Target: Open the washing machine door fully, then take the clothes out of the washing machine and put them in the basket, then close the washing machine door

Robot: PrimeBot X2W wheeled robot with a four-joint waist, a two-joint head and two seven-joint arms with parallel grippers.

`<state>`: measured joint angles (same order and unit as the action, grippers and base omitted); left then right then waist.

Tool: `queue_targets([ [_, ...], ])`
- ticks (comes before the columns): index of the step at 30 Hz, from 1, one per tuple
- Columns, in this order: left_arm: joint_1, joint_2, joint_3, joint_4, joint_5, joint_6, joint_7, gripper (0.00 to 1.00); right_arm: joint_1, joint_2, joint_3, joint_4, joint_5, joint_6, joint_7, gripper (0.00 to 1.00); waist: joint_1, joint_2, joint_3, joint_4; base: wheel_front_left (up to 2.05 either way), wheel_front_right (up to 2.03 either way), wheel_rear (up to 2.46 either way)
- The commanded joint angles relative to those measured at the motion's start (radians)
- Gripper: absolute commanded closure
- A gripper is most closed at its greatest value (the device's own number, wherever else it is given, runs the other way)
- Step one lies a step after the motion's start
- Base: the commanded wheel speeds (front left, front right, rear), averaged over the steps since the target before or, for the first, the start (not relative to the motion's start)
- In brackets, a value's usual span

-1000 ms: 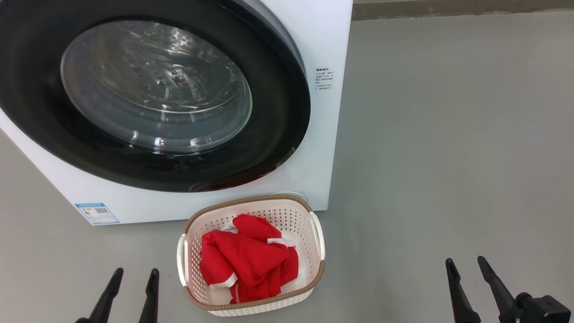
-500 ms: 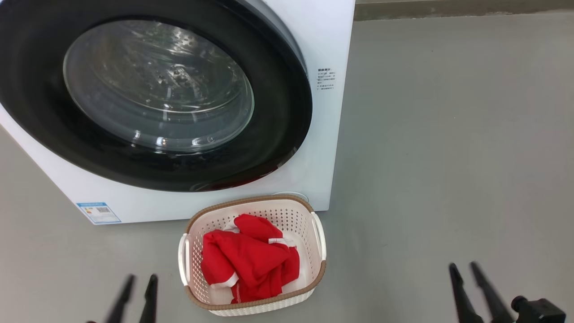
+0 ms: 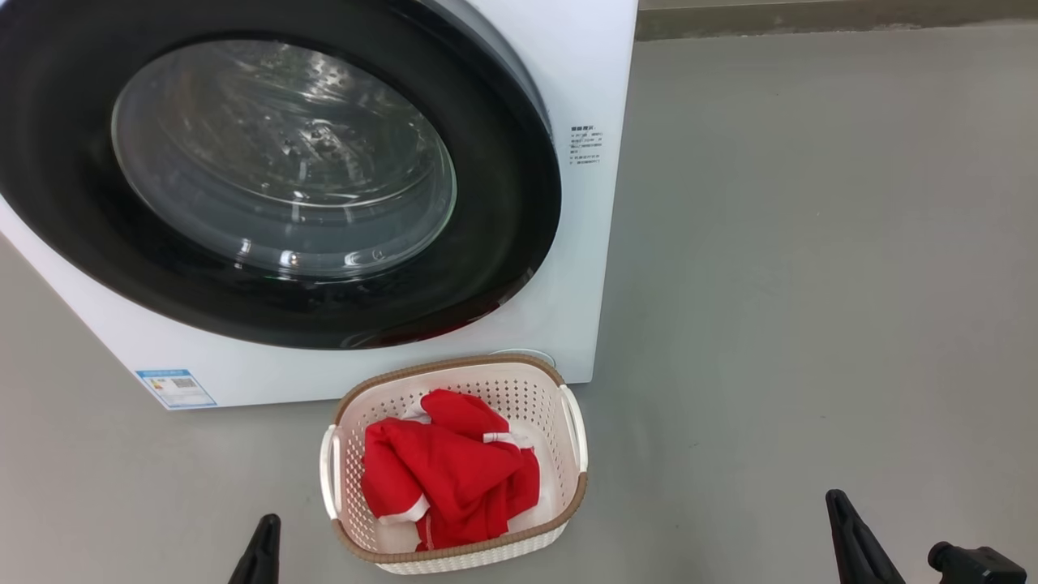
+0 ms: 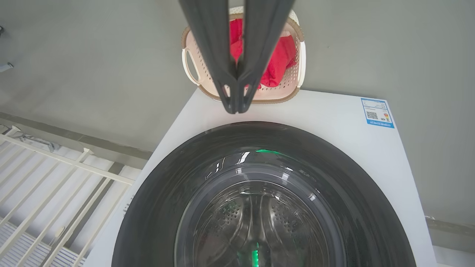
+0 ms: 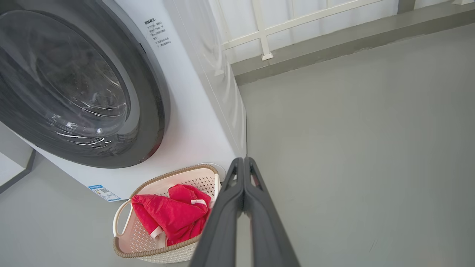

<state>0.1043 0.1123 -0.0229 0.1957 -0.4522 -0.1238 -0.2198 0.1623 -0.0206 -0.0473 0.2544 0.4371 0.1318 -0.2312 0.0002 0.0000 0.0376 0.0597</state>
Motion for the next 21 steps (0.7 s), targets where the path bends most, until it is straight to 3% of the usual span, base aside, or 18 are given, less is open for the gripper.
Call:
queue_targets([
  [1, -0.020, 0.010, 0.013, -0.019, -0.026, -0.001, 0.006, 1.00, -0.024, -0.013, 0.003, -0.022, 0.027, 0.000, 0.005, 1.00, -0.0001, 0.0000, 0.000, -0.001, 0.00, 0.00, 0.00],
  [21, -0.055, 0.003, 0.029, -0.006, -0.233, -0.002, 0.059, 1.00, -0.068, -0.026, 0.004, -0.019, 0.242, 0.000, 0.055, 1.00, -0.0002, 0.0000, -0.006, -0.011, 0.00, 0.00, 0.00],
])
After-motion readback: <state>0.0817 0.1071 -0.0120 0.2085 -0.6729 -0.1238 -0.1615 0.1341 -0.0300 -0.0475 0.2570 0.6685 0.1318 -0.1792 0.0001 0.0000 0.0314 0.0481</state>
